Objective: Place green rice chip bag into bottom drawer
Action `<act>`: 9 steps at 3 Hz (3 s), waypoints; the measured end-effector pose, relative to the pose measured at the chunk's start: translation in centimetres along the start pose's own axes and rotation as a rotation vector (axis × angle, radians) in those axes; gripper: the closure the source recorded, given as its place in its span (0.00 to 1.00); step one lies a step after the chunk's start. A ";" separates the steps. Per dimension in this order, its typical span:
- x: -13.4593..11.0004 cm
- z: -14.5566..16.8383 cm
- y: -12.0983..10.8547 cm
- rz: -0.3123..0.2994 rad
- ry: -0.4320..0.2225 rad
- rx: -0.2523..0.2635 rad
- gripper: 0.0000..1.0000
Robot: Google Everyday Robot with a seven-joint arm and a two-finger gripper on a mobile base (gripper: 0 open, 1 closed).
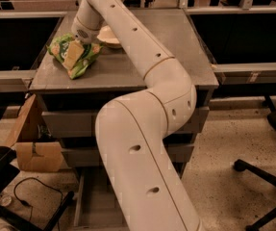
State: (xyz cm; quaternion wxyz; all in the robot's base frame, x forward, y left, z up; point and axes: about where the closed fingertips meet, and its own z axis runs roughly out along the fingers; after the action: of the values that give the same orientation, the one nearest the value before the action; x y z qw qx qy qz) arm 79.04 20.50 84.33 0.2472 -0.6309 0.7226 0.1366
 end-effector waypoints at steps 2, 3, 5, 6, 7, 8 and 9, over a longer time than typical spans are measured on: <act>0.0 -2.6 -0.3 -0.012 0.049 0.047 1.00; 0.2 -6.9 -0.2 -0.003 0.114 0.120 1.00; 2.4 -17.5 4.1 0.104 0.184 0.234 1.00; 4.0 -23.3 8.3 0.228 0.118 0.277 1.00; 3.8 -28.8 14.4 0.364 -0.065 0.292 1.00; 3.8 -30.4 20.2 0.421 -0.211 0.255 1.00; 7.6 -27.7 22.3 0.470 -0.291 0.219 1.00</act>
Offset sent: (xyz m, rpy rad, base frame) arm -0.0172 -0.0407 0.0574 -0.1232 -0.0989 -0.0535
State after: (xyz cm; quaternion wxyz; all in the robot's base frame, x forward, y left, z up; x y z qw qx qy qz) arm 51.49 3.71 101.03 0.3764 -0.3898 0.8162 0.2006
